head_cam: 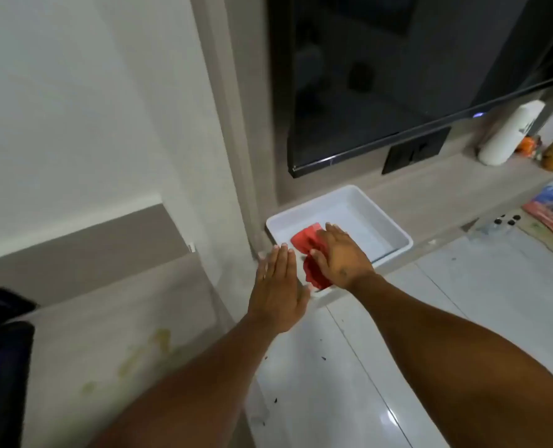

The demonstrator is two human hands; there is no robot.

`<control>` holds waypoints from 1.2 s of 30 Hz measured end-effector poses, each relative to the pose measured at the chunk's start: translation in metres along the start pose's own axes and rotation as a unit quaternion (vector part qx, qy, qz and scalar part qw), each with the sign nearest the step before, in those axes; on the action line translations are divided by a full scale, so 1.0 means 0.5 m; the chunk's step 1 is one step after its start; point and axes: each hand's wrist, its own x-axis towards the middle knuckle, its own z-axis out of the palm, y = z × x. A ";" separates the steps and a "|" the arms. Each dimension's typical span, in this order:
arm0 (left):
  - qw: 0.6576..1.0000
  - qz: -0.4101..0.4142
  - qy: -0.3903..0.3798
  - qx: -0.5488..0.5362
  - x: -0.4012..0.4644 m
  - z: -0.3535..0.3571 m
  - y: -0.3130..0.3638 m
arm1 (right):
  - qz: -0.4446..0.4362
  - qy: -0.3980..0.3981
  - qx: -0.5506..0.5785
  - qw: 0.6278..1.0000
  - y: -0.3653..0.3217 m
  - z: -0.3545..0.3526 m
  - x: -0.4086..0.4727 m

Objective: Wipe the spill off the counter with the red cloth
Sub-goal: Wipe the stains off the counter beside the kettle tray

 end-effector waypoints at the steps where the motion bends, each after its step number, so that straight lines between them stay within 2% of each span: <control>1: 1.000 -0.014 -0.007 0.005 0.014 0.016 -0.004 | 0.008 -0.003 0.008 1.000 0.003 0.014 0.017; 4: 0.998 -0.050 -0.026 0.010 0.056 0.056 -0.017 | 0.034 -0.050 0.006 0.998 0.019 0.056 0.062; 8: 0.999 -0.040 -0.034 0.002 0.061 0.093 -0.017 | 0.059 -0.132 -0.001 0.989 0.024 0.097 0.094; 12: 0.998 -0.055 -0.040 -0.011 0.072 0.087 -0.019 | 0.121 -0.134 0.026 0.983 0.000 0.104 0.122; 15: 0.997 -0.055 -0.046 -0.010 0.071 0.059 -0.028 | 0.175 -0.081 0.076 0.978 -0.013 0.086 0.106; 18: 0.998 -0.049 -0.034 -0.014 0.053 0.018 -0.041 | 0.112 -0.011 0.047 0.993 -0.032 0.050 0.078; 21: 0.999 -0.041 -0.020 -0.009 0.019 -0.031 -0.049 | 0.011 -0.016 0.044 0.999 -0.061 0.010 0.057; 25: 0.997 -0.063 0.005 -0.042 -0.045 -0.109 -0.059 | -0.027 0.007 -0.009 1.000 -0.166 -0.029 -0.004; 31: 0.996 -0.083 0.024 -0.031 -0.240 -0.194 -0.118 | -0.070 0.002 0.007 0.997 -0.359 -0.011 -0.178; 36: 0.987 -0.136 0.034 -0.079 -0.513 -0.169 -0.207 | -0.052 0.030 0.130 0.990 -0.490 0.111 -0.389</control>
